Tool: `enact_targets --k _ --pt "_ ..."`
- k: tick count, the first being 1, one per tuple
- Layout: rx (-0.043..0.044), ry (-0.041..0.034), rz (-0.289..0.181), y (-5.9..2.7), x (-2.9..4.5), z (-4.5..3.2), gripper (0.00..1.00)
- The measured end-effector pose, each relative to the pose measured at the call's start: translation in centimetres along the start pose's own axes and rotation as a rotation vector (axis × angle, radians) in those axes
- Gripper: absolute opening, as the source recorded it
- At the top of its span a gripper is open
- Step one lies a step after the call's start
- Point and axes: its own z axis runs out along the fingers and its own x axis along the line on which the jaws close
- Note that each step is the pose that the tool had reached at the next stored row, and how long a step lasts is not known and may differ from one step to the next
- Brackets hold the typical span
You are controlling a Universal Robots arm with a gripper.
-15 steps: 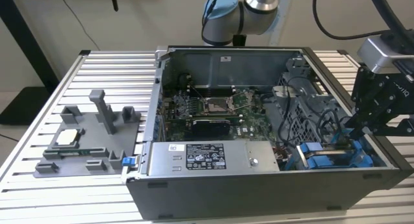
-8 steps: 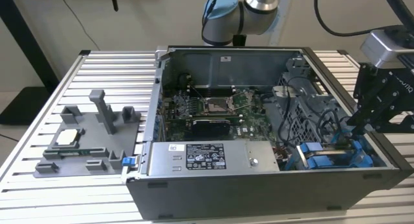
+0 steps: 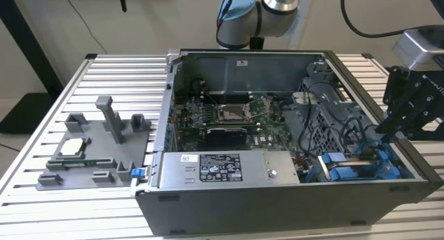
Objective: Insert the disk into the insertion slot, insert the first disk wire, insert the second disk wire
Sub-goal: 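Insert the second disk wire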
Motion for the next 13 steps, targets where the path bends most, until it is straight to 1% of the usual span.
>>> enact_targets --k 3,6,8,10,13 --pt "-0.0048 0.0006 0.0 -1.16 -0.04 -0.03 1.0" --pt "-0.0138 0.0035 0.002 -2.45 -0.09 -0.08 1.0" --pt "-0.0189 0.0057 0.002 -3.09 -0.11 -0.11 1.0" --pt "-0.0207 0.0065 0.002 -3.29 -0.12 -0.11 1.0" --pt "-0.0214 0.0066 0.003 -3.28 -0.12 -0.11 1.0"
